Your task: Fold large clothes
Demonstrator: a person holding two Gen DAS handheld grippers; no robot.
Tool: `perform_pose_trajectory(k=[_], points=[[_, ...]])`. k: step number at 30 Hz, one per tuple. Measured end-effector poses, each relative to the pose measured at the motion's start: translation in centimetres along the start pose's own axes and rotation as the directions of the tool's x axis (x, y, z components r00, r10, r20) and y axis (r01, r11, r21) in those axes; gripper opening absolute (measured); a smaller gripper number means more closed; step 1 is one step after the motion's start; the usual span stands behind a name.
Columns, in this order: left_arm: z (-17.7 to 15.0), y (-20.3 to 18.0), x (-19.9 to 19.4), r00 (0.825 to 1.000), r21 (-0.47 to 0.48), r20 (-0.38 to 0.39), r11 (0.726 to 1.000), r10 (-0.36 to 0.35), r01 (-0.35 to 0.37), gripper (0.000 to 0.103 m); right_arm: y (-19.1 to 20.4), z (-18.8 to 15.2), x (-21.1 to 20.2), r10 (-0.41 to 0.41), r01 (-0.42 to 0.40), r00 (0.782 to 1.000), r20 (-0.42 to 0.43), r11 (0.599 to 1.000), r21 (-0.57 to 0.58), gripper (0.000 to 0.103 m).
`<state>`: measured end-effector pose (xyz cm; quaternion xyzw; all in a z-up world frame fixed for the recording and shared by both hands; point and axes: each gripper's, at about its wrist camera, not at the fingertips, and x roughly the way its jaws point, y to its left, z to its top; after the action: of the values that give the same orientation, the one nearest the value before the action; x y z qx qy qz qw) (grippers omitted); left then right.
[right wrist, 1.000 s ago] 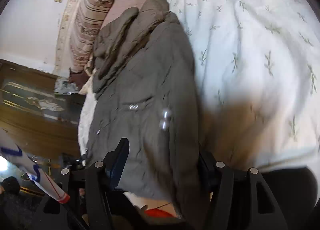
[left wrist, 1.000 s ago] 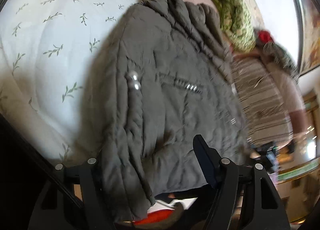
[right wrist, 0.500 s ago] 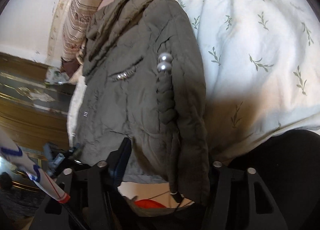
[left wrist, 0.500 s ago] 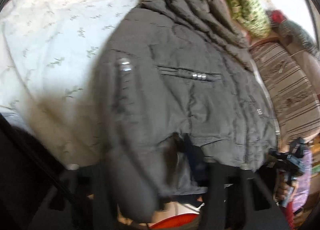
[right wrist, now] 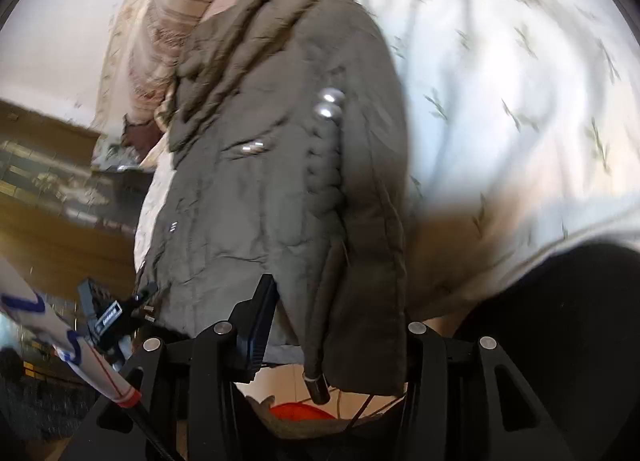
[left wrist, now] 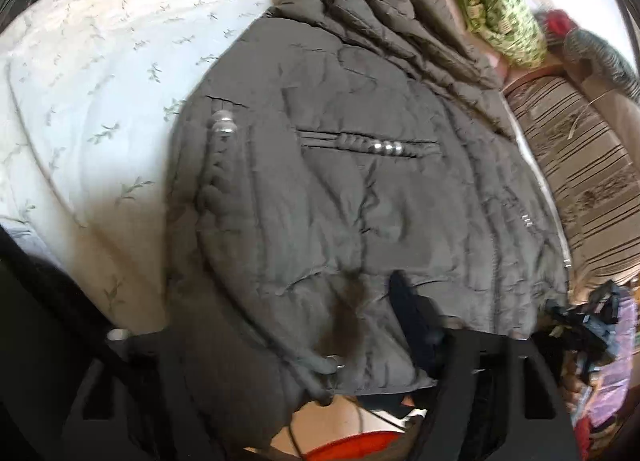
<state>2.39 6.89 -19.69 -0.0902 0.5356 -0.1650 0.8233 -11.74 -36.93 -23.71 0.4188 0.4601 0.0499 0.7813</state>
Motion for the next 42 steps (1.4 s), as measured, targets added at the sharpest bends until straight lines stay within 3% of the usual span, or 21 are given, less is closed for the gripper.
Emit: perform_pose_trajectory(k=[1,2,4,7,14,28,37,42], points=[[0.0,0.4,-0.1,1.000,-0.013,-0.007,1.000,0.028,-0.028,0.033,0.1,-0.1,0.0,-0.012,0.012,1.000,0.012,1.000,0.006,0.042],[0.1,0.8,-0.4,1.000,-0.037,-0.012,0.999,0.008,-0.008,0.028,0.3,-0.2,-0.2,-0.030,0.030,0.999,0.022,1.000,0.009,0.038],[0.4,2.3,-1.7,0.998,-0.121,0.009,0.991,-0.055,0.056,0.022,0.9,-0.2,-0.7,-0.036,0.036,0.999,0.033,0.999,0.007,0.026],[0.6,3.1,-3.9,0.994,-0.157,0.055,0.982,-0.099,0.106,0.019,1.7,-0.1,-2.9,0.020,-0.021,0.997,0.074,1.000,0.013,0.020],[2.8,1.1,-9.4,0.981,-0.105,0.162,0.987,-0.104,0.122,0.018,6.4,1.0,-7.8,0.116,-0.109,0.983,0.141,0.992,-0.057,0.017],[9.0,-2.5,-12.6,0.959,0.004,0.280,0.999,-0.052,0.053,0.018,14.6,6.3,-10.1,0.049,0.004,0.971,0.232,0.975,-0.221,0.016],[15.6,-5.6,-12.7,0.923,0.062,0.385,0.996,0.029,-0.057,0.018,18.8,12.3,-9.6,0.007,0.082,0.946,0.323,0.961,-0.263,0.016],[20.7,-6.7,-11.2,0.916,0.034,0.395,0.995,0.071,-0.092,0.018,21.5,16.7,-8.5,-0.037,0.150,0.931,0.364,0.946,-0.286,0.016]])
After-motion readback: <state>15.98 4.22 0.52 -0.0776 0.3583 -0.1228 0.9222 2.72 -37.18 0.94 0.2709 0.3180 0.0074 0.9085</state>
